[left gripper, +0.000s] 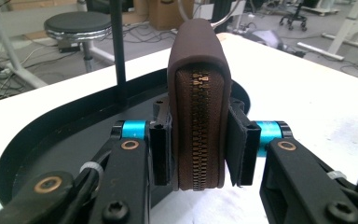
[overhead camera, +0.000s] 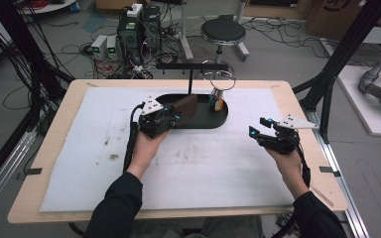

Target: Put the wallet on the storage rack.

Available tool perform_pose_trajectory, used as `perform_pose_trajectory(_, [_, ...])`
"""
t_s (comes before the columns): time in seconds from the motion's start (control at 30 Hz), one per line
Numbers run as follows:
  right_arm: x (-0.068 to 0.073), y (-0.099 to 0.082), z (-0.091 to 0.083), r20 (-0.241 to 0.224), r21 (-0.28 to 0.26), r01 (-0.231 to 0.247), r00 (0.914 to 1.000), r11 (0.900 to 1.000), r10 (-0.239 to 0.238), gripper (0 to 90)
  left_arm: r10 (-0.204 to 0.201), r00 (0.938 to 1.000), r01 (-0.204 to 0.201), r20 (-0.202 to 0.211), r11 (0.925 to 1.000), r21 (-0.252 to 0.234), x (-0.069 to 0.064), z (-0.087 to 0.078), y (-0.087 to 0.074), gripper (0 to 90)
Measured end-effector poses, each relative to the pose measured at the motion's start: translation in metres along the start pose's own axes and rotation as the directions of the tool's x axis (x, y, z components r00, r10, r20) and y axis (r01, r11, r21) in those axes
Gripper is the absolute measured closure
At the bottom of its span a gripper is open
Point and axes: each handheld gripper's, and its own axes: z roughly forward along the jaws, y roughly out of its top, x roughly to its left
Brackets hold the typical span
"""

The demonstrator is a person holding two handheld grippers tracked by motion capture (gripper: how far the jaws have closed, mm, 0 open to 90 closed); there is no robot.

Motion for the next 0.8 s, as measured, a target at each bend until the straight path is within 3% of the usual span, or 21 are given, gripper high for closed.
perform_pose_trajectory(0.23, [0.002,0.0,0.002,-0.006,0.011,0.006,1.0,0.9999,-0.005,41.1,0.004,0.9982,-0.003,-0.06,0.9998,0.021,0.006,0.022,0.002,66.3])
perform_pose_trajectory(0.37, [0.003,0.0,0.003,-0.008,0.014,0.011,0.9999,0.9998,-0.011,41.2,-0.013,0.9972,0.015,-0.074,0.9995,0.028,0.01,0.035,0.0,66.3])
perform_pose_trajectory(0.47, [0.002,0.0,0.003,-0.009,0.012,0.012,0.9999,0.9999,-0.012,41.4,-0.014,0.9957,0.016,-0.091,0.9998,0.014,0.012,0.044,-0.004,66.4])
perform_pose_trajectory(0.6, [0.001,0.0,0.003,-0.006,0.011,0.01,0.9999,0.9999,-0.01,41.7,-0.048,0.9933,0.051,-0.105,0.9985,0.022,0.015,0.054,-0.012,66.3])
perform_pose_trajectory(0.8, [0.002,0.0,0.004,-0.005,0.014,0.013,0.9999,0.9998,-0.012,41.8,-0.055,0.9899,0.059,-0.131,0.998,0.024,0.02,0.061,-0.019,66.3])
